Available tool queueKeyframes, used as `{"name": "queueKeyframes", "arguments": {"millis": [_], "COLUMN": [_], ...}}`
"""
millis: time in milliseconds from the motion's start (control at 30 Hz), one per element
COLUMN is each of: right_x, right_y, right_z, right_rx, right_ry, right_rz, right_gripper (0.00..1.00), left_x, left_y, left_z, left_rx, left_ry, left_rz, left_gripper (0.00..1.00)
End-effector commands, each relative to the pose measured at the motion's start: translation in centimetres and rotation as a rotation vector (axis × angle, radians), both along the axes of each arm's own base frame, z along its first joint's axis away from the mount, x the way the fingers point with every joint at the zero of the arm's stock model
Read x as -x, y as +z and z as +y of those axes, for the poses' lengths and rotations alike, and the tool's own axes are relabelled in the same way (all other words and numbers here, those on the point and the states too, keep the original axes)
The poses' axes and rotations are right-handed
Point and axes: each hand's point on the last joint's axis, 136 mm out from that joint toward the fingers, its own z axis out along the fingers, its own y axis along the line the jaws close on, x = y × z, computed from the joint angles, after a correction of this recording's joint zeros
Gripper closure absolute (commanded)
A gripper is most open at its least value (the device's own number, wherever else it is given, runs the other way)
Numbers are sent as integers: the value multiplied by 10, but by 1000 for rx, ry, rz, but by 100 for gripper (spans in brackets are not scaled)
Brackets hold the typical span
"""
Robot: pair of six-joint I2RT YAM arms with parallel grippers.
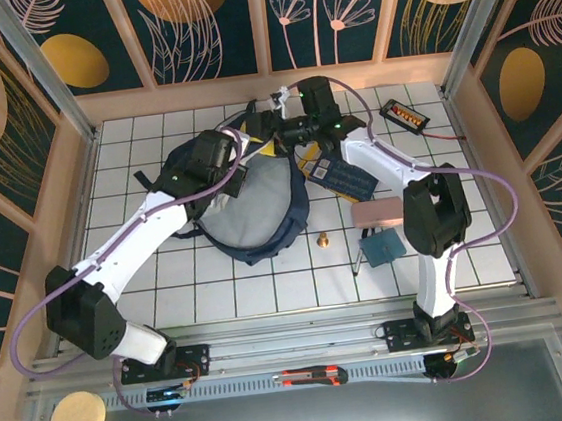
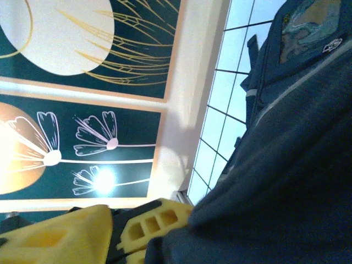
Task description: Pack the student bag
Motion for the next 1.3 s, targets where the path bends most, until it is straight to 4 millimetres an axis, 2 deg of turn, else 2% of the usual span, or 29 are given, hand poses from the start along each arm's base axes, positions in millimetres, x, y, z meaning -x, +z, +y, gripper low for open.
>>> {"name": "queueKeyframes", "arguments": {"millis": [0, 67, 167, 267, 367, 467, 567, 767, 967, 1267], "right_x": [4, 13, 28, 35, 36, 26, 11, -16, -33, -45], "right_y": [34, 21, 3, -37, -87, -122, -149, -192, -222, -244], "right_z": [-46, -83, -136, -203, -259, -294, -312, -324, -323, -312], "right_rx": [103, 200, 274, 405, 502, 528, 568, 578, 571, 589], "right_ry": [-80, -149, -253, -389, -477, -542, -562, -553, -547, -536], "right_rz": [-146, -147, -113, -19, 65, 91, 98, 104, 157, 165], "right_gripper": [23, 22, 21, 21, 23, 29, 30, 29, 30, 38], "left_x": [-12, -19, -31, -44, -55, -64, -72, -77, -75, -74], "left_y": [10, 6, 2, -8, -17, -30, -40, -50, -61, -61], "left_z": [30, 34, 26, 7, -13, -27, -37, -44, -49, -54], "left_rx": [-124, -178, -183, -128, -75, -63, -72, -85, -73, -51], "left_ry": [165, 209, 217, 198, 168, 139, 111, 81, 58, 46], "left_rz": [-5, 23, 51, 88, 114, 149, 174, 189, 215, 223], "left_gripper": [100, 100, 100, 100, 100, 100, 100, 100, 100, 100]}}
